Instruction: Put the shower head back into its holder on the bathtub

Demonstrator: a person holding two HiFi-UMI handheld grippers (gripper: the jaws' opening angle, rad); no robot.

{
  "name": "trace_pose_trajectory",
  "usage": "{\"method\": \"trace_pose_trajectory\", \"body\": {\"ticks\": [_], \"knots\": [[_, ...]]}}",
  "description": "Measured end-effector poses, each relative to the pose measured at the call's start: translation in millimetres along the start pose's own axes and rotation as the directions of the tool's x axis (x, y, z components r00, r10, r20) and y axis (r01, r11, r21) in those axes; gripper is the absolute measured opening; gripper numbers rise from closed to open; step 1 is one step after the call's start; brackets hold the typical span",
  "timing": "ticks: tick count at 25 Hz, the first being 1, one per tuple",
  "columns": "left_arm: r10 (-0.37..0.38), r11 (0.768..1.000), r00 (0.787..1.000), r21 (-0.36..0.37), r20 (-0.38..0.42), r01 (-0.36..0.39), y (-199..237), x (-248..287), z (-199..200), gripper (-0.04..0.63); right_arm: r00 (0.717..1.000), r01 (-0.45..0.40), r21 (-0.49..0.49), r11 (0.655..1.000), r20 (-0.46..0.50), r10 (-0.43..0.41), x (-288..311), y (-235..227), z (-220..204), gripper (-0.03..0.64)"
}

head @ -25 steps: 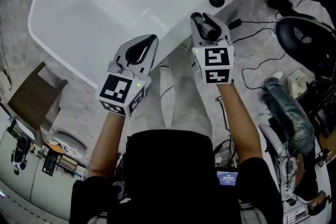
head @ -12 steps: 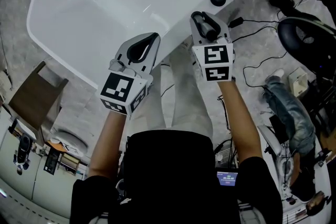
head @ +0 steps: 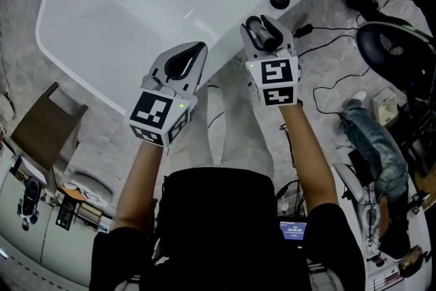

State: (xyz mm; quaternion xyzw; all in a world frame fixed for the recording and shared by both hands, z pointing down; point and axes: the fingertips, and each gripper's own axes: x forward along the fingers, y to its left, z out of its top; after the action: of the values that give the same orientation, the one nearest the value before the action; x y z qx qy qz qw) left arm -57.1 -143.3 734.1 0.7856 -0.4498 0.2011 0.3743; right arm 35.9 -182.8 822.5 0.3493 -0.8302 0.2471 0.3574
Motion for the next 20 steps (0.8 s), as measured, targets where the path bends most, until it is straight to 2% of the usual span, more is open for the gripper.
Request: {"method": "trace_pose_trajectory", "body": {"ticks": [10, 15, 20], "knots": [[-0.026, 0.999, 0.999, 0.034, 0.032, 0.025, -18.7, -19.8, 26.3, 0.014, 0.998, 0.045, 0.037, 0.998, 0.039, -0.046, -40.3, 0.5, 16.4, 0.193], [-0.046, 0.997, 0.996, 0.066, 0.076, 0.041, -30.1, -32.9, 53.2, 0.014, 0.996, 0.066, 0.045, 0.997, 0.062, -0.069, -68.3, 7.8, 33.2, 0.193], [-0.067, 0.994, 0.993, 0.088, 0.100, 0.058, -41.2, -50.6, 72.4, 0.014, 0.993, 0.093, 0.119, 0.989, 0.063, -0.101, -93.0, 13.5, 41.5, 0.193]]}}
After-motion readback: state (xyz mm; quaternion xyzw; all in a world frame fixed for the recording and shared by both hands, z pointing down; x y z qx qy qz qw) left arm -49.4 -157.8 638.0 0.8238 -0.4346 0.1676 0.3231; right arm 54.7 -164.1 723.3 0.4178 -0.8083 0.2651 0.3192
